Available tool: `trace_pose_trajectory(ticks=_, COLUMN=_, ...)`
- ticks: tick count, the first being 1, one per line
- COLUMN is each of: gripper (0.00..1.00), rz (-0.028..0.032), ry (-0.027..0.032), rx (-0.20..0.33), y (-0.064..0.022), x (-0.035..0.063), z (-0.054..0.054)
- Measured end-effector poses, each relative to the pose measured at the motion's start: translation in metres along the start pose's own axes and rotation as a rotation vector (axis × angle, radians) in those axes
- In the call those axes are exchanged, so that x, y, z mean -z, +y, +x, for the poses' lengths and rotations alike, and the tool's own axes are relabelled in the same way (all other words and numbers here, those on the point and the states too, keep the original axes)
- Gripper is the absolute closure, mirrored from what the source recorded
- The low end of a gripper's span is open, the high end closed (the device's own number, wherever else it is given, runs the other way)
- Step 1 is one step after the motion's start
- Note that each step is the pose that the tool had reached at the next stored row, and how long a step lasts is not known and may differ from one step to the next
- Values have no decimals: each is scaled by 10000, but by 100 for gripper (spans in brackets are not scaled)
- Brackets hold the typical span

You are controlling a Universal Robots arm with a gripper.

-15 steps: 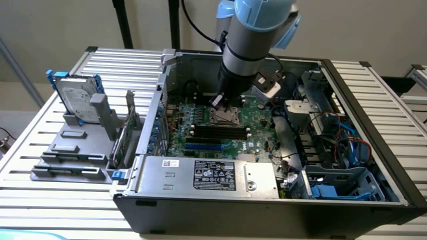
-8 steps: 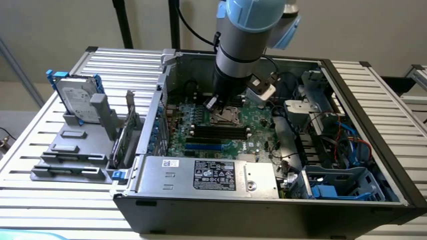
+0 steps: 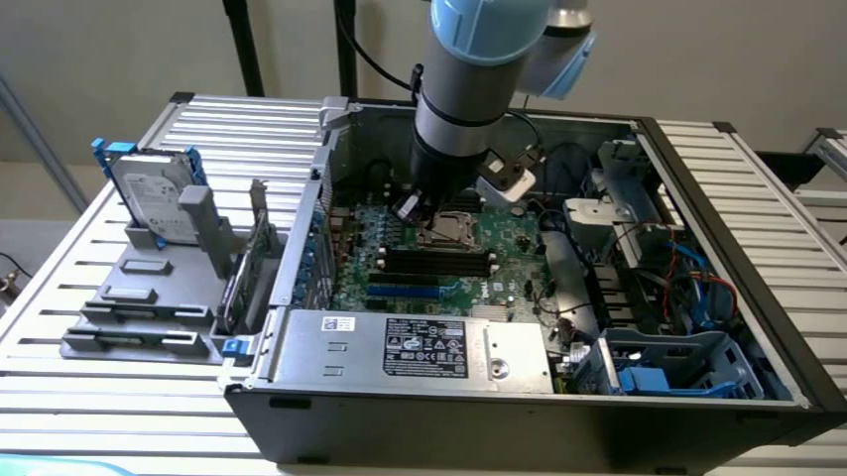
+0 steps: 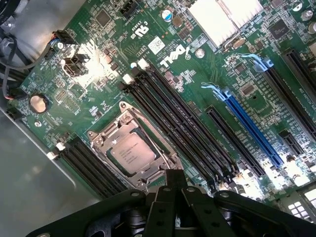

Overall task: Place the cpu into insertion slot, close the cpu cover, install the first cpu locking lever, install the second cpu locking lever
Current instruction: 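Install the second cpu locking lever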

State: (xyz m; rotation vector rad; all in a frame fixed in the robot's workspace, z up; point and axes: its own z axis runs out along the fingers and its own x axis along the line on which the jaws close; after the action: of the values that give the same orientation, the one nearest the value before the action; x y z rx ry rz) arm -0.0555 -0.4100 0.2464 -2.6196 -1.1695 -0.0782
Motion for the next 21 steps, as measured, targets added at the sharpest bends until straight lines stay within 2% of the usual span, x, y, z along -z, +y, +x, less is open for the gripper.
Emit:
trace_pose_trajectory(ticks=5, gripper=89, rz=-1, ry=0, rx=0, y=-26, x=-23, z=-33)
trace_pose_trajectory(ticks=13, gripper=89, rz=-14, ry=12, rx=5, y=-66, x=-122, z=-94)
trace_pose_trajectory(ticks=17, gripper=89, rz=-43, ry=37, rx=15, y=-107, x=-178, z=-134)
trace_pose_trajectory(ticks=21, gripper=89, rz=-108, ry=93, rx=39, y=-113, x=-234, z=-141)
